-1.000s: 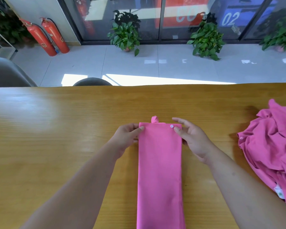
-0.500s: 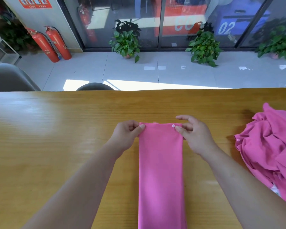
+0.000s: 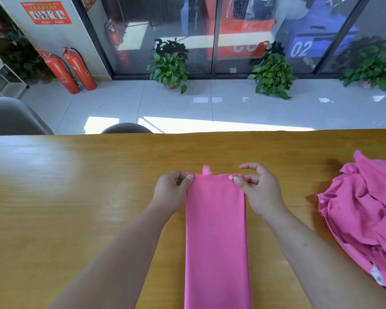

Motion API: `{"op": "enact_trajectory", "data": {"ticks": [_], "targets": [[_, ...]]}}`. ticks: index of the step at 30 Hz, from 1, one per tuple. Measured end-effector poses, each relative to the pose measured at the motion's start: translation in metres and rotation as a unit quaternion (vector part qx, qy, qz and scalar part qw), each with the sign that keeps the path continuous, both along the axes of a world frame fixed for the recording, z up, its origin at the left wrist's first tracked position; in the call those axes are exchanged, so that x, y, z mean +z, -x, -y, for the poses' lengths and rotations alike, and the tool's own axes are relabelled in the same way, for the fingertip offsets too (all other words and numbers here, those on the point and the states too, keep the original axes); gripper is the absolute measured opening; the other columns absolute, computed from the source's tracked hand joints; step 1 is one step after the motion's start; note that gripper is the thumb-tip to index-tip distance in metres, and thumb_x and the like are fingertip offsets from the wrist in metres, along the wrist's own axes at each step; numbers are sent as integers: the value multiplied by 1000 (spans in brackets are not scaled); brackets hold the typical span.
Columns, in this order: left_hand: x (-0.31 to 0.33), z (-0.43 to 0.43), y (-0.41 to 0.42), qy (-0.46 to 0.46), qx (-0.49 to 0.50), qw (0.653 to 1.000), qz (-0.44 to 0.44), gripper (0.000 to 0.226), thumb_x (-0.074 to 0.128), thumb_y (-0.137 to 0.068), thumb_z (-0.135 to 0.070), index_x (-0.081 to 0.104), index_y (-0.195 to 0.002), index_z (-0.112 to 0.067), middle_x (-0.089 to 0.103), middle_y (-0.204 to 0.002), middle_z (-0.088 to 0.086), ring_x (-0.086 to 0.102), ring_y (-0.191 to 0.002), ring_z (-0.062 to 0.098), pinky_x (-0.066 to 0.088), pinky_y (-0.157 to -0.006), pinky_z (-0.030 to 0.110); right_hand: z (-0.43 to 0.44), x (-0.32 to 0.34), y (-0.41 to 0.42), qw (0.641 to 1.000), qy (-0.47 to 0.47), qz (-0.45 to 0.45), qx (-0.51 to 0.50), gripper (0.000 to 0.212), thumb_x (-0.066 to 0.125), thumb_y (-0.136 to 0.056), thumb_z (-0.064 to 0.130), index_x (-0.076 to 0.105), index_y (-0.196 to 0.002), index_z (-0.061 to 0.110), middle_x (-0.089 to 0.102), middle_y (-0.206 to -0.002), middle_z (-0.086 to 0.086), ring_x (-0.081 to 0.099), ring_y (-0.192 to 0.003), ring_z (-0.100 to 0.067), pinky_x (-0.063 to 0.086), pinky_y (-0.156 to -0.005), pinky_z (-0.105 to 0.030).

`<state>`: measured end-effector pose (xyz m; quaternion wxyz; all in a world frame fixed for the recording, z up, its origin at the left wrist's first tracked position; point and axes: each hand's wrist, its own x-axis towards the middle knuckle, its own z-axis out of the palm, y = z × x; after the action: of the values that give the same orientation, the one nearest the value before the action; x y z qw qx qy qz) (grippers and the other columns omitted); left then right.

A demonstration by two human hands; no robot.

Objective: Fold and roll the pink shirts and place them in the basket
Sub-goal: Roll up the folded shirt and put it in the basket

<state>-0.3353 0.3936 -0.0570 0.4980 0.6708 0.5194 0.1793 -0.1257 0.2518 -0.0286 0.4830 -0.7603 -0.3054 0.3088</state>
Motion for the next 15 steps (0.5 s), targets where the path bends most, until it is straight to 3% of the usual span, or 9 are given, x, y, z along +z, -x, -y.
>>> {"op": "enact_trajectory", "data": {"ticks": [3,7,9,11,15], "targets": [[-14,-4,-7,-32,8,999,-42,21,64,-103,-40,73,-91,-25,72,-77,-3,65,-67,14,52,-62,34,-10,-14,-3,1000,22,15,-16,30,83,-91,25,66,-113,37,79,-85,11,73,-77,-10,54,-74,-26],[-39,3,-9,-58,5,990,-130,21,55,-106,-38,69,-109,-23,73,-98,-3,68,-95,25,55,-78,38,-18,-48,0,996,62,50,-40,26,78,-95,24,67,-116,35,78,-91,15,72,-84,-6,56,-82,-31],[-50,7,-2,-100,-20,975,-196,31,51,-106,-37,63,-130,-22,65,-123,1,60,-116,28,52,-94,44,-20,-63,6,990,92,88,-59,29,70,-101,24,65,-129,30,74,-116,12,71,-107,-12,54,-93,-33],[-63,13,15,-161,-57,953,-250,44,49,-106,-40,53,-146,-21,53,-145,3,48,-132,30,46,-105,47,-16,-75,19,979,122,150,-63,39,62,-105,28,58,-144,24,59,-147,3,57,-134,-19,48,-109,-39],[-92,31,69,-251,-126,917,-283,58,43,-109,-50,36,-161,-26,23,-174,0,17,-161,26,28,-127,48,11,-89,68,937,132,321,32,52,57,-106,33,49,-155,20,27,-172,-2,23,-159,-27,31,-126,-49]]}}
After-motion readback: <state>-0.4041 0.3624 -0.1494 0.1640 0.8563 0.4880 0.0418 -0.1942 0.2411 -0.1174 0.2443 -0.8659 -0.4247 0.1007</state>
